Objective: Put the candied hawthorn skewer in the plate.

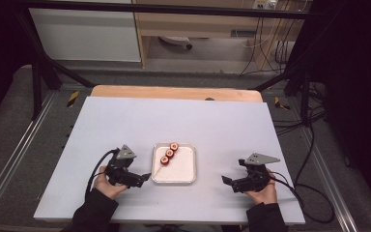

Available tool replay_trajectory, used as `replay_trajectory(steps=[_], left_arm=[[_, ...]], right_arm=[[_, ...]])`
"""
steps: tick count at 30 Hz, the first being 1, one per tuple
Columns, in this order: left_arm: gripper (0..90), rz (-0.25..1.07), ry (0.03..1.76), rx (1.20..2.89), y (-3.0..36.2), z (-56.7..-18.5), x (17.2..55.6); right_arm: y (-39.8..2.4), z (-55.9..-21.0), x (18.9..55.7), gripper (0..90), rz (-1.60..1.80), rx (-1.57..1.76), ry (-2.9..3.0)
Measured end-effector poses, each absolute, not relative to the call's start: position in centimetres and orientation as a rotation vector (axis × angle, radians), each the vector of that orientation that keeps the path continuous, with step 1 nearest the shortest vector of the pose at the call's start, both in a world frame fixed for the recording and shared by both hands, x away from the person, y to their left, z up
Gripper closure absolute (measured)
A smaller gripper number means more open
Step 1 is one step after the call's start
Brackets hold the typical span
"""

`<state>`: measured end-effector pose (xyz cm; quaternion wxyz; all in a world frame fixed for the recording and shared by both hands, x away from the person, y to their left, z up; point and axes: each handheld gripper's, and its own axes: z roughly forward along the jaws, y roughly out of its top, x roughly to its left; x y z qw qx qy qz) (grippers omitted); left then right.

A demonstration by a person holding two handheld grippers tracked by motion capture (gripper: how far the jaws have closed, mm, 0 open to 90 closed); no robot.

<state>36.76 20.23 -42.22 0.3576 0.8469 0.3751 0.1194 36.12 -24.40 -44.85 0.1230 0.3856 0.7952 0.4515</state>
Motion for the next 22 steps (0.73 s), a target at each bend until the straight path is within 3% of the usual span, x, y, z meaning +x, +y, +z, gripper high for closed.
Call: replay_trajectory(steps=[11, 22], left_arm=[[9.1, 0.316, 1.015, 2.149, 24.9, -44.4, 35.6], [9.2, 0.311, 1.006, 2.118, 26.3, -44.8, 35.2]], right_arm=[[-24.3, -45.1, 36.1, 0.3, 1.288, 1.128, 2.336], [-24.2, -45.2, 36.1, 0.2, 1.277, 1.130, 2.353]])
